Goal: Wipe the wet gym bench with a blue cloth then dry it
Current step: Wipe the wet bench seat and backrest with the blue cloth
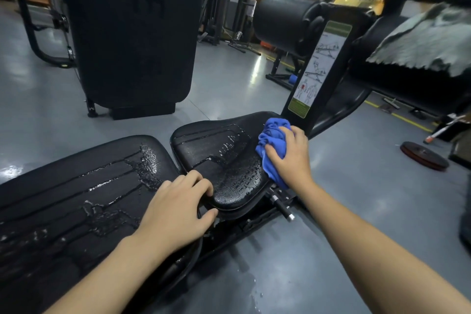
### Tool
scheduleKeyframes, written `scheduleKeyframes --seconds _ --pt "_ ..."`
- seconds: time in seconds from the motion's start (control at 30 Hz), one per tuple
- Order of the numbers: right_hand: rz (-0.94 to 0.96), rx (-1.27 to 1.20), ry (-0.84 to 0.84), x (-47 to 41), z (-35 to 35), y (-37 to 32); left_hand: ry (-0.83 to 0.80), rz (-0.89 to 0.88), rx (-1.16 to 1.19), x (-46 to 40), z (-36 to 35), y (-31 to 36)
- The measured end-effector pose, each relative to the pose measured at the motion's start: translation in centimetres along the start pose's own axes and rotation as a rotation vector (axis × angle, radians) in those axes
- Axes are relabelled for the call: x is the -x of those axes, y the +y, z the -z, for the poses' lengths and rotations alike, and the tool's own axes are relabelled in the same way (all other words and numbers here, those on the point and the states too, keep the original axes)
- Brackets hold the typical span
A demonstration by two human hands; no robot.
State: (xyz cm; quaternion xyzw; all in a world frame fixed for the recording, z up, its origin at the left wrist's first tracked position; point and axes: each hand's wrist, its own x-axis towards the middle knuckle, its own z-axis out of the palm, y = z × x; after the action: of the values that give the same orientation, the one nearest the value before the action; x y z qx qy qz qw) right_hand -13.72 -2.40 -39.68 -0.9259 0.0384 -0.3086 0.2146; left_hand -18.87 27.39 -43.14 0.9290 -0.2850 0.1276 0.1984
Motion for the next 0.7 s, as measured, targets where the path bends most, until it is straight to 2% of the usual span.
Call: scheduleKeyframes --seconds 0.17,0.37,0.5,0.7 --pt "0.073 -0.1 -0.082 5.9 -0.8 -3.0 -0.024 -0.002 0.013 0.4 0.3 -0.1" --pt "0.316 0.067 -0.147 9.2 -1.2 -6.7 -0.046 -0.006 0.063 1.5 1.0 -0.8" --pt "0.521 0.206 -0.232 9.0 -2.5 -9.1 0.018 0.051 0.078 1.8 1.7 -2.1" --pt "0.596 0.261 -0.389 6.0 -4.0 -10.7 0.014 0.07 0.067 1.8 1.7 -2.6"
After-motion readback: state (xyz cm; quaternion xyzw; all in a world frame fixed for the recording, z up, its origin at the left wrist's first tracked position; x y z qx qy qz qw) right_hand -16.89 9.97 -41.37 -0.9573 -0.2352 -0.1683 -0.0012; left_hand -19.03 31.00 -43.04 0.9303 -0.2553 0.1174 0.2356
